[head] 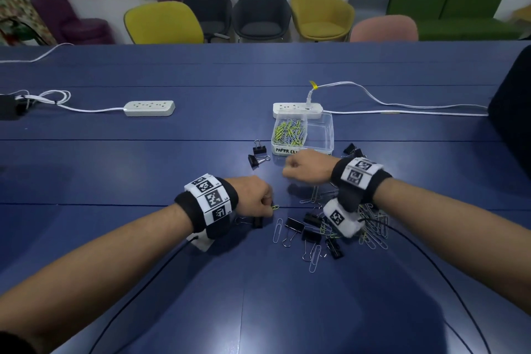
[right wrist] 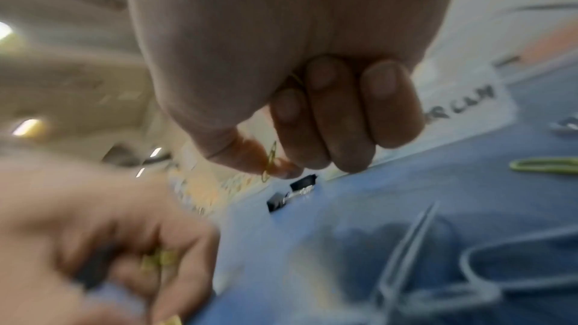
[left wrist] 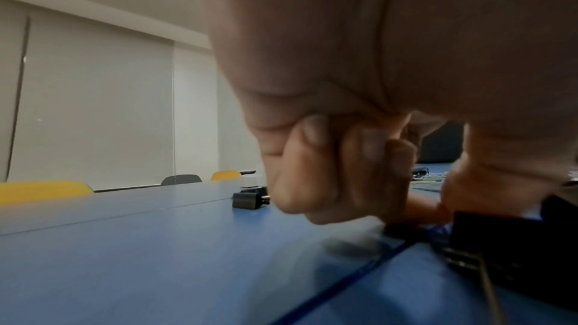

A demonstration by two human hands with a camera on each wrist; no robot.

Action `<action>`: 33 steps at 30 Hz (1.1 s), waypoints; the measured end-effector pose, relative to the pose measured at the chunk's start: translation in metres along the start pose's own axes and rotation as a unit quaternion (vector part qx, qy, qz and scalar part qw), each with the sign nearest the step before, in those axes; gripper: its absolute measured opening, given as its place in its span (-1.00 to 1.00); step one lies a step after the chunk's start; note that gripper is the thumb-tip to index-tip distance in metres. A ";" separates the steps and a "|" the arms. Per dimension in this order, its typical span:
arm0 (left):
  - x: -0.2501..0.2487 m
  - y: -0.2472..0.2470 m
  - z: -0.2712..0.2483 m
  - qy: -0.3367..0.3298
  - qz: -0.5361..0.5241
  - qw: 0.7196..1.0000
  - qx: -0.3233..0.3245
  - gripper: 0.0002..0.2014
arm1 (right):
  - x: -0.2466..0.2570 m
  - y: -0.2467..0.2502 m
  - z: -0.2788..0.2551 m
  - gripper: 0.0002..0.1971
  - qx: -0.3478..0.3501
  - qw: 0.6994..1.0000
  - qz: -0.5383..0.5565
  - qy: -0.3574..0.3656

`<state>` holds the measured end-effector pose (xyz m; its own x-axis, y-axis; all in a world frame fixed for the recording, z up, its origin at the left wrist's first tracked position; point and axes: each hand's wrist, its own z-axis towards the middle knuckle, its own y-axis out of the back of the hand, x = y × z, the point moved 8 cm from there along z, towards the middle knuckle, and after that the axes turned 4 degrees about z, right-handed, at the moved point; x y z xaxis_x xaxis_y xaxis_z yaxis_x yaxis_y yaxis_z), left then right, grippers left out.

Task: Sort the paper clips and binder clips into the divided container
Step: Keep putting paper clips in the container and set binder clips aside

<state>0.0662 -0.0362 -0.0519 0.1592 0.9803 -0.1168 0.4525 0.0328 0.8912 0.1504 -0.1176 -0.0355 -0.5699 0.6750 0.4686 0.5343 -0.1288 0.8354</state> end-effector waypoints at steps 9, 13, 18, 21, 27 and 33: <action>0.048 0.110 0.030 0.086 -0.179 0.960 -0.198 -0.86 | -0.049 0.083 0.029 -0.87 -0.134 0.956 0.234 -0.112; 0.047 0.123 0.076 0.120 -0.146 0.970 -0.151 -0.72 | -0.054 0.093 0.056 -0.79 -0.141 0.969 0.143 -0.144; 0.039 0.113 0.109 0.163 -0.086 0.976 -0.115 -0.67 | -0.071 0.085 0.080 -0.69 -0.111 0.978 0.014 -0.173; 0.040 0.103 0.119 0.178 -0.041 0.979 -0.095 -0.71 | -0.079 0.088 0.085 -0.66 -0.127 0.975 0.036 -0.177; 0.048 0.105 0.122 0.174 -0.130 0.970 -0.112 -0.56 | -0.076 0.099 0.078 -0.65 -0.160 0.932 0.259 -0.194; 0.042 0.113 0.120 0.152 -0.293 0.933 -0.140 -0.66 | -0.077 0.101 0.095 -0.89 -0.137 0.861 0.460 -0.170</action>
<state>0.2291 -0.0145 -0.0088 -0.3202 0.7864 -0.5283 0.1292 0.5887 0.7980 0.3075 -0.1137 -0.0150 0.2561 0.3639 0.8956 0.4684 -0.8571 0.2143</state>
